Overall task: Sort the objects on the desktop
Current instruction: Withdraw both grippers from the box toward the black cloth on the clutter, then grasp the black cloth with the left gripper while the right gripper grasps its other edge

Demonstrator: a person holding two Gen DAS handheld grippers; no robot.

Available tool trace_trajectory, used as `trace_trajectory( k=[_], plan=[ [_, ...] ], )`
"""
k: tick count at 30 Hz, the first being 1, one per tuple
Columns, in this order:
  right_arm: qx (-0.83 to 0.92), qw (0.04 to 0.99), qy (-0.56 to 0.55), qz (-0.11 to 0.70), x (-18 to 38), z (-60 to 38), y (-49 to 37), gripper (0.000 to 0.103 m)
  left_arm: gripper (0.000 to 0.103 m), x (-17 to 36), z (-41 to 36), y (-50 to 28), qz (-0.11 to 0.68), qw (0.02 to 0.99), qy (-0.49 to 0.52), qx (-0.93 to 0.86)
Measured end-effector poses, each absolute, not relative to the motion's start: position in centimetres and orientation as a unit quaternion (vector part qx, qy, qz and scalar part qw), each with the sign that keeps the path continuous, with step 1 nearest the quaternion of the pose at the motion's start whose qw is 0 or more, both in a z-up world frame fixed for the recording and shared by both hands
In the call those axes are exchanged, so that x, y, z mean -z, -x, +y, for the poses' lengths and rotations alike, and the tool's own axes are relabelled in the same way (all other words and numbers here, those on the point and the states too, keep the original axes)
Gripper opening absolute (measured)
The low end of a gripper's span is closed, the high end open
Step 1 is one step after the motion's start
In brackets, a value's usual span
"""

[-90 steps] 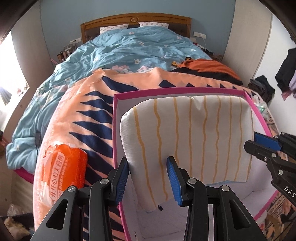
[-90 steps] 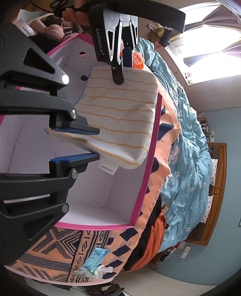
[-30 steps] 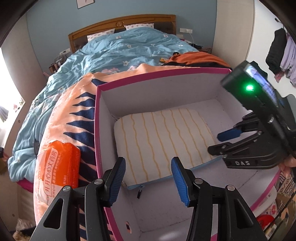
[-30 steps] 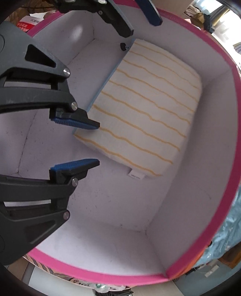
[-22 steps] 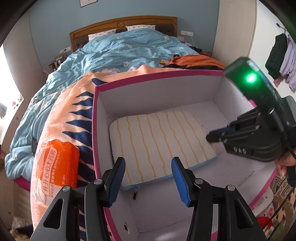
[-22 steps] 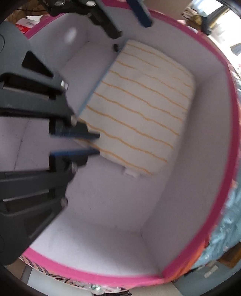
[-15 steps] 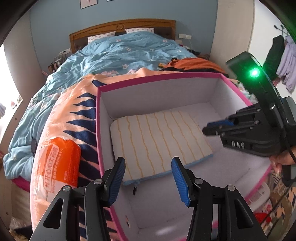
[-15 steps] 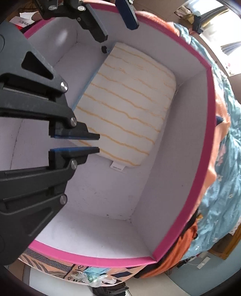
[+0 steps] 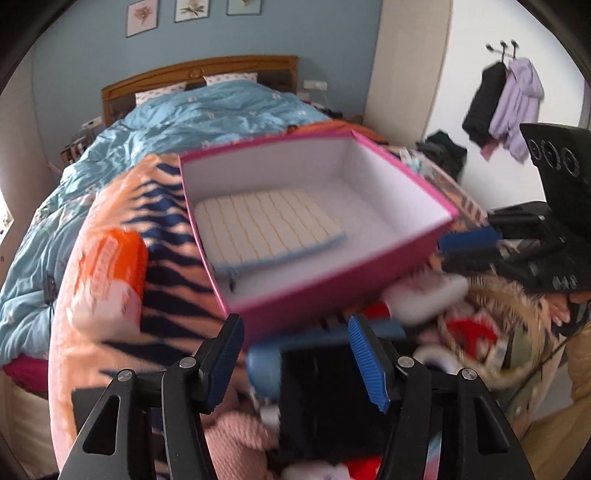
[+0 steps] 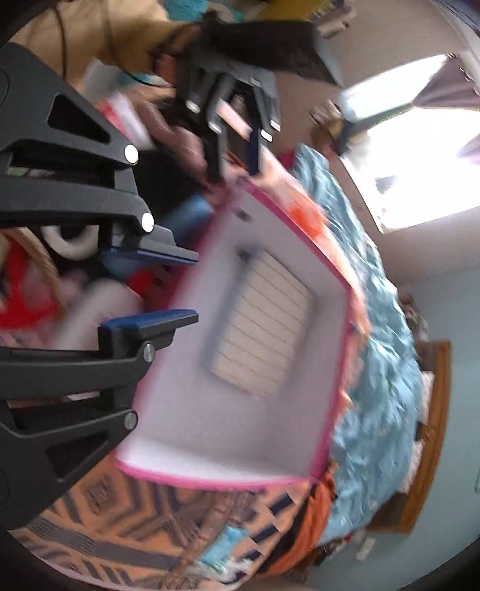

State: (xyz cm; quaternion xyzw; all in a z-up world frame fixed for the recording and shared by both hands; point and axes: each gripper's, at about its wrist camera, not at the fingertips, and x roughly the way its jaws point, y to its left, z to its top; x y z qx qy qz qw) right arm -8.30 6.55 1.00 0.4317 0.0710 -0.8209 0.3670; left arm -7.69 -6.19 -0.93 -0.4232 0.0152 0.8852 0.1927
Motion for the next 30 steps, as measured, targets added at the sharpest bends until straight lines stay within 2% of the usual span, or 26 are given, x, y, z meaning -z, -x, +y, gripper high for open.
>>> trace_trajectory(
  k=[8,15,18,22,26,30],
  plan=[
    [0.771,0.404,-0.479,0.116,3.2,4.5,3.5,0.026,0.060,4.0,-5.7,6.4,0.029,0.179,0.471,-0.863],
    [0.757,0.393,-0.484,0.195,5.7,2.1,2.7,0.026,0.059,5.5,-4.9,5.8,0.037,0.181,0.494,-0.849],
    [0.764,0.395,-0.471,0.198,5.2,2.1,2.2,0.018,0.048,5.9,-4.9,5.7,0.032,0.187,0.499,-0.846],
    [0.796,0.375,-0.440,0.180,2.8,3.9,2.1,0.017,0.039,5.8,-5.2,5.8,0.026,0.183,0.498,-0.847],
    [0.826,0.339,-0.420,0.162,0.8,6.2,2.5,0.017,0.038,5.8,-5.4,5.8,0.024,0.183,0.498,-0.847],
    [0.827,0.297,-0.449,0.165,1.8,8.0,3.5,0.017,0.038,5.7,-5.2,5.5,0.028,0.179,0.496,-0.849]
  ],
)
